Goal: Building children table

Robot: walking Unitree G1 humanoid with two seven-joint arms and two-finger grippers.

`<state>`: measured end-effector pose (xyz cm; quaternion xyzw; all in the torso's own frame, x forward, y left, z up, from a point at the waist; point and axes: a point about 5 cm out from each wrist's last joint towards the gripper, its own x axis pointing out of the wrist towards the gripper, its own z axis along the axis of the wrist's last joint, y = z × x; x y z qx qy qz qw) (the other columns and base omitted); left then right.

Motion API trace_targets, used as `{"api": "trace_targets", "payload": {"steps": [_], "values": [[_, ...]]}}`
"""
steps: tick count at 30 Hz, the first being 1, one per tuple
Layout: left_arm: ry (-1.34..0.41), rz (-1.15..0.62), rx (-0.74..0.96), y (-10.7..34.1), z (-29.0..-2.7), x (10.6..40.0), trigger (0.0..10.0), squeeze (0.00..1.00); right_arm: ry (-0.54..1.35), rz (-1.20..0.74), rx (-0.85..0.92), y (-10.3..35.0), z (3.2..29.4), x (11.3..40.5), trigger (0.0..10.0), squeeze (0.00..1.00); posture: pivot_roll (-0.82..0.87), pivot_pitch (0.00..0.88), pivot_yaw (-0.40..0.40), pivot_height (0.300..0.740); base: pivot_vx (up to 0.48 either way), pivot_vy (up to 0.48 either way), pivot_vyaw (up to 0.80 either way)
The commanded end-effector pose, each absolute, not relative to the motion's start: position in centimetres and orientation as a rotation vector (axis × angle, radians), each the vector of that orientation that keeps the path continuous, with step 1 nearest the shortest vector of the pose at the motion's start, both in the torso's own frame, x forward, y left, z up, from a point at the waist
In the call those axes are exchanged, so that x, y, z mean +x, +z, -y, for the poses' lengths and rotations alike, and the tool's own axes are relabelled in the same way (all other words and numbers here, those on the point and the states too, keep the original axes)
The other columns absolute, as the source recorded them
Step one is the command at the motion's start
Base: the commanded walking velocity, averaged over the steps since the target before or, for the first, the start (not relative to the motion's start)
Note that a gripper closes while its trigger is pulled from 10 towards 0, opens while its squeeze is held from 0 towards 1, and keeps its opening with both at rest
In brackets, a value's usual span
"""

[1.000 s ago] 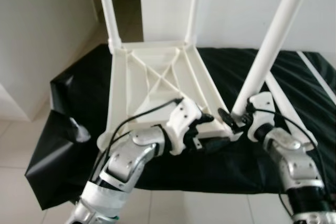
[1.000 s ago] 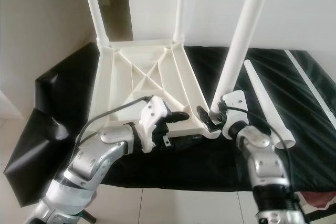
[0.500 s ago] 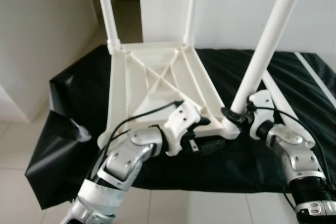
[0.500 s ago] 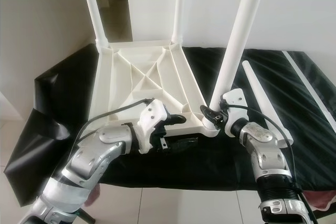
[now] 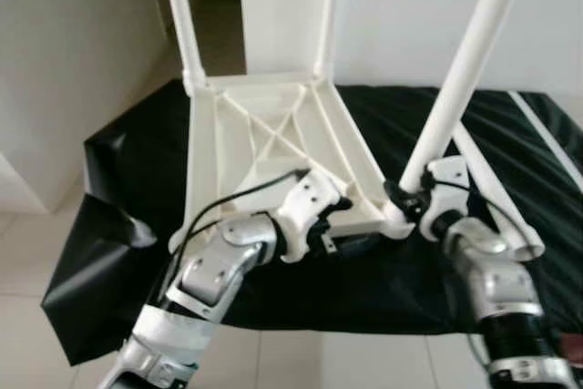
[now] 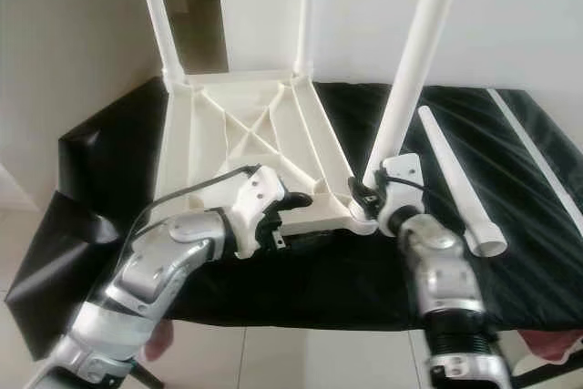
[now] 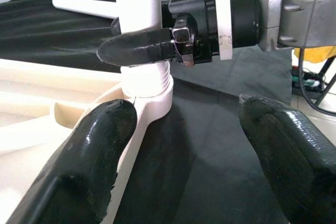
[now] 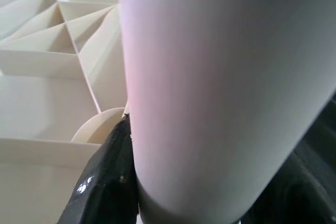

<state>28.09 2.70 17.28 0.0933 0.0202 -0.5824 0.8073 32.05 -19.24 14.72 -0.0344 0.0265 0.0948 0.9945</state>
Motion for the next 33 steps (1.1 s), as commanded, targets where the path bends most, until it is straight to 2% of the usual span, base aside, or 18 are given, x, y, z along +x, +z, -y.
{"api": "trace_targets", "payload": {"steps": [1, 3, 5, 6, 8, 10, 13, 17, 25, 26, 27, 28, 33], "values": [[-1.232, -0.058, 0.217, 16.9, -2.8, 28.1, 10.0, 0.0, 0.155, -0.07, -0.07, 14.4, 19.4, 31.8, 10.0, 0.0, 0.03, 0.0, -0.034, 0.74, 0.0, 0.0, 0.0], [-1.235, -0.096, 0.262, 16.0, -3.1, 28.0, 10.0, 0.0, 0.073, -0.069, -0.039, 14.2, 18.9, 31.6, 10.0, 0.0, 0.03, 0.0, -0.031, 0.74, 0.0, 0.0, 0.0], [-1.235, -0.096, 0.262, 16.0, -3.1, 28.0, 10.0, 0.0, 0.073, -0.069, -0.039, 14.2, 18.9, 31.6, 10.0, 0.0, 0.03, 0.0, -0.031, 0.74, 0.0, 0.0, 0.0], [-1.233, -0.109, 0.272, 15.7, -3.3, 28.0, 10.0, 0.0, -0.037, -0.074, -0.014, 14.0, 18.7, 31.4, 10.0, 0.0, 0.04, 0.0, -0.036, 0.74, 0.0, 0.0, 0.0], [-1.232, -0.112, 0.272, 15.6, -3.3, 28.0, 10.0, 0.0, -0.087, -0.076, -0.004, 14.0, 18.7, 31.3, 10.0, 0.0, 0.04, 0.0, -0.036, 0.74, 0.0, 0.0, 0.0], [-1.225, -0.117, 0.272, 15.5, -3.5, 28.2, 10.0, 0.0, -0.26, -0.071, 0.048, 14.0, 18.5, 31.1, 10.0, 0.0, 0.04, 0.0, -0.04, 0.74, 0.0, 0.0, 0.0], [-1.221, -0.12, 0.273, 15.4, -3.5, 28.3, 10.0, 0.0, -0.368, -0.071, 0.105, 14.0, 18.2, 31.0, 10.0, 0.0, 0.04, 0.0, -0.04, 0.74, 0.0, 0.0, 0.0], [-1.218, -0.121, 0.264, 15.5, -3.7, 28.2, 10.0, 0.0, -0.335, -0.058, 0.142, 14.3, 16.9, 31.0, 10.0, 0.0, 0.04, 0.0, -0.032, 0.74, 0.0, 0.0, 0.0], [-1.244, -0.127, 0.243, 15.3, -4.3, 27.3, 10.0, 0.0, -0.294, 0.027, 0.126, 15.5, 16.5, 30.4, 10.0, 0.0, 0.04, 0.0, -0.027, 0.74, 0.0, 0.0, 0.0], [-1.243, -0.121, 0.232, 15.4, -4.4, 27.2, 10.0, 0.0, -0.302, 0.024, 0.12, 15.5, 16.5, 30.3, 10.0, 0.09, 0.04, 0.0, -0.027, 0.74, 0.0, 0.0, 0.0], [-1.244, -0.116, 0.227, 15.5, -4.4, 27.2, 10.0, 0.0, -0.307, 0.018, 0.105, 15.4, 16.4, 30.2, 10.0, 0.6, 0.04, 0.0, -0.027, 0.74, 0.0, 0.0, 0.0], [-1.245, -0.114, 0.227, 15.5, -4.4, 27.2, 10.0, 0.0, -0.314, 0.016, 0.103, 15.4, 16.4, 30.2, 10.0, 1.0, 0.04, 0.0, -0.028, 0.74, 0.0, 0.0, 0.0], [-1.247, -0.112, 0.229, 15.5, -4.5, 27.1, 10.0, 0.0, -0.317, 0.019, 0.1, 15.4, 16.5, 30.0, 10.0, 1.0, 0.04, 0.0, -0.03, 0.74, 0.0, 0.0, 0.0]]}}
